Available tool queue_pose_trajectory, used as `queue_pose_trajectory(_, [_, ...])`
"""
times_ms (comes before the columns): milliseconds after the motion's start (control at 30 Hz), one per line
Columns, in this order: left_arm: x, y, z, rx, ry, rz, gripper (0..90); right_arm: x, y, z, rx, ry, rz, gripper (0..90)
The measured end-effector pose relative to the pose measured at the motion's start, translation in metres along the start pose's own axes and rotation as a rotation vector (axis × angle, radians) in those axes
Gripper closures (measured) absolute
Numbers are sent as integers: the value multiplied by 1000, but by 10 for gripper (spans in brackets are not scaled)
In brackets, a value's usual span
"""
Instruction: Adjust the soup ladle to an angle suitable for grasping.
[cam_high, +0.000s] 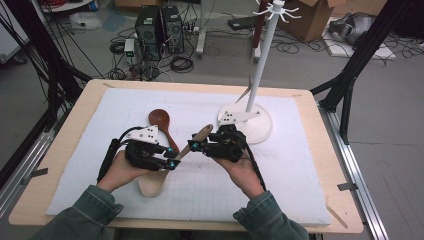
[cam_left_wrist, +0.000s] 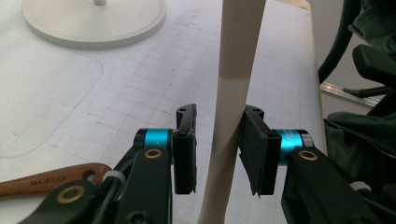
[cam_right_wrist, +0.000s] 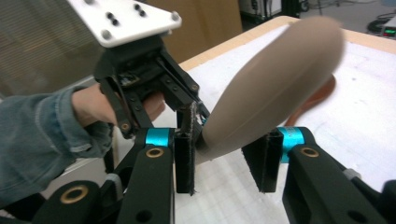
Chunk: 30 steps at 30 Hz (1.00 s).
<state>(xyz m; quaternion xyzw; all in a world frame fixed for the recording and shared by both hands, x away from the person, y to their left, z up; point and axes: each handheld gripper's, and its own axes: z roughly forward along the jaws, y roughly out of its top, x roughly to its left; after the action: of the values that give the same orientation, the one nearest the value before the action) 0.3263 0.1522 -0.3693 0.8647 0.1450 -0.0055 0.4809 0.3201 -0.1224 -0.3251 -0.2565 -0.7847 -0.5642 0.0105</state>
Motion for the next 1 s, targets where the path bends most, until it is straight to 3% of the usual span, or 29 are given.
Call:
queue_pose_trajectory(100, [4, -3, 0, 12, -42, -23, 674, 2, 4, 0, -5, 25, -13, 703])
queue_pose_trajectory(167, [5, -5, 1, 35, -48, -24, 681, 4, 7, -1, -1, 31, -24, 711])
queue_pose_trajectory(233, [6, -7, 1, 23, -45, -31, 702, 6, 10, -2, 4, 28, -41, 714])
queue_pose_trajectory(367, [4, -5, 2, 7, -41, -7, 739, 7, 13, -4, -5, 23, -55, 712])
queue_pose_trajectory(500, [0, -2, 5, 6, -71, 2, 764, 7, 14, -4, -27, -3, -64, 662])
queue_pose_trajectory(700, [-3, 5, 9, -17, -57, 9, 778, 9, 11, 4, -12, -26, -60, 630])
queue_pose_trajectory(1000, [-7, 13, 9, -80, 5, -8, 778, 13, 4, 15, 11, -62, -72, 662])
